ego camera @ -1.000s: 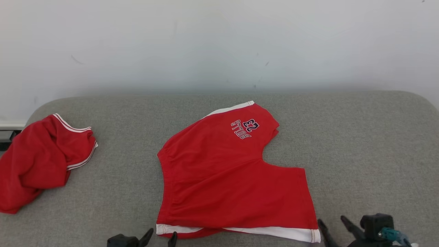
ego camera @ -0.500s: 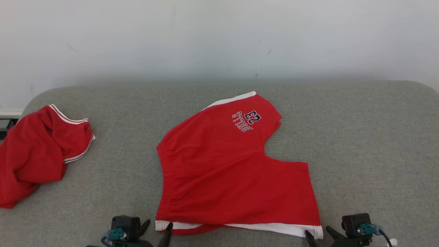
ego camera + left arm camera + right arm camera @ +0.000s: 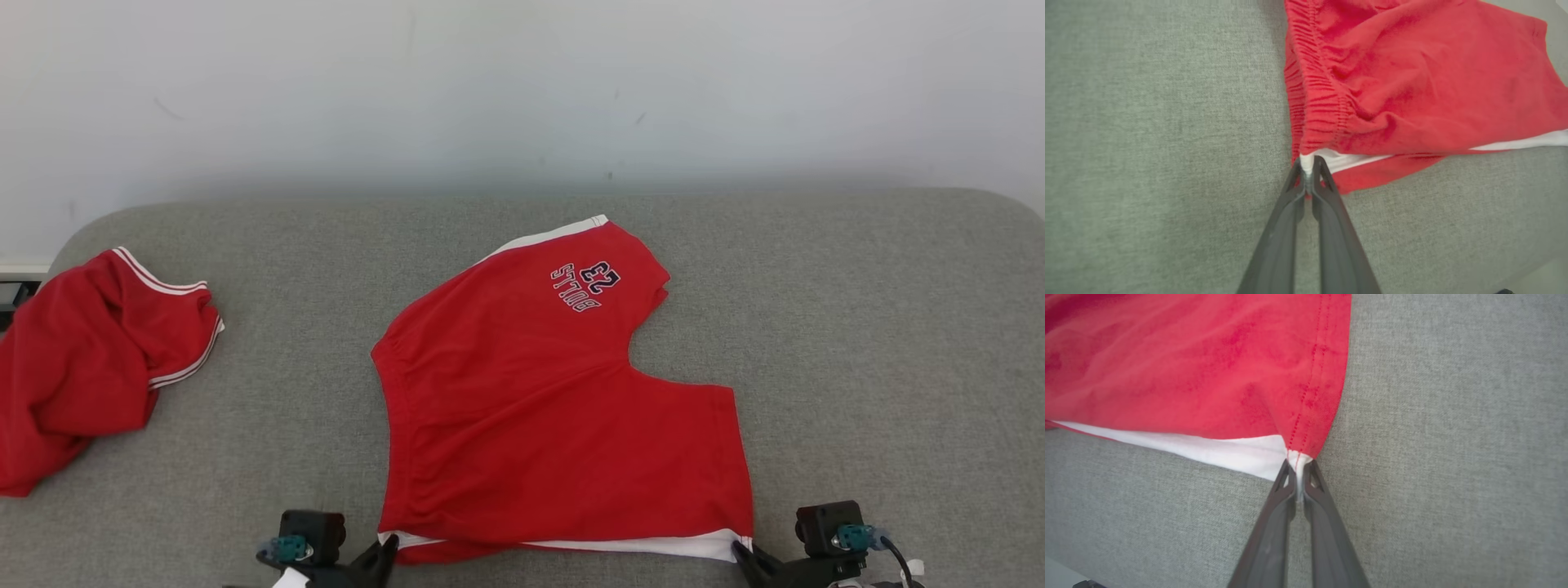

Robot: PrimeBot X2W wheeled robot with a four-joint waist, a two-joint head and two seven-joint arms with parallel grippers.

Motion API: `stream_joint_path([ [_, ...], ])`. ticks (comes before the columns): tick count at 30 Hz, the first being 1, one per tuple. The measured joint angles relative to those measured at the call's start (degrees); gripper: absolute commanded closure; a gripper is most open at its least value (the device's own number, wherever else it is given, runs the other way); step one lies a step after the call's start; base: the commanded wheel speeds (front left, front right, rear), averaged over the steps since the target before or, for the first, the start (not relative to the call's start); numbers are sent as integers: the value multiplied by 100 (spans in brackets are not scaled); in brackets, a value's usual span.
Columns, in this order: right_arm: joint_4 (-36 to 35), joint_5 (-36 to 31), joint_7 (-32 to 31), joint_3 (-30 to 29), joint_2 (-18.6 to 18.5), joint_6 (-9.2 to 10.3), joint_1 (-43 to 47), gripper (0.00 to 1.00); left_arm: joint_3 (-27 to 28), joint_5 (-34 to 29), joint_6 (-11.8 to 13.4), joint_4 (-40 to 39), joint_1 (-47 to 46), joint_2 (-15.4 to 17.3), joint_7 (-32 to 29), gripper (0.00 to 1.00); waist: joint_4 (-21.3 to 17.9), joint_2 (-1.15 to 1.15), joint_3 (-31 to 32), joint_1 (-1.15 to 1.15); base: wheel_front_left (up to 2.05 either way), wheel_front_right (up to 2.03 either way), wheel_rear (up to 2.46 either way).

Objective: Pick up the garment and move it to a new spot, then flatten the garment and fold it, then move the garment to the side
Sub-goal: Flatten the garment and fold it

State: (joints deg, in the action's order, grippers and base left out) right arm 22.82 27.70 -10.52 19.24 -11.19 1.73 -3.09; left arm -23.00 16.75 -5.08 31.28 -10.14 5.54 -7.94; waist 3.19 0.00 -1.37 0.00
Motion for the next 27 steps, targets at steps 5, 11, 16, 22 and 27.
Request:
stream_joint_path([
  [5, 110, 5, 149, -45, 7, -74, -31, 100, 30, 1, -1, 66, -124, 2, 146, 100, 39, 0, 3, 0, 0, 0, 0],
  [11, -43, 133, 447, -343, -130, -130, -94, 100, 134, 90, -7, -86, -73, 46, 367, 100, 67, 0, 27, 0, 0, 0, 0],
  [16, -280, 280, 633, -509, -213, -196, -92, 100, 137, 174, -49, -344, 57, 45, 505, 100, 78, 0, 42, 0, 0, 0, 0],
  [22, -482, 301, 703, -613, -403, -314, -310, 100, 155, 261, -100, -724, 54, 43, 648, 100, 88, 0, 32, 0, 0, 0, 0],
  [27, -616, 274, 660, -644, -593, -459, -1034, 100, 180, 350, -148, -924, -209, 65, 644, 100, 96, 0, -16, 0, 0, 0, 0],
])
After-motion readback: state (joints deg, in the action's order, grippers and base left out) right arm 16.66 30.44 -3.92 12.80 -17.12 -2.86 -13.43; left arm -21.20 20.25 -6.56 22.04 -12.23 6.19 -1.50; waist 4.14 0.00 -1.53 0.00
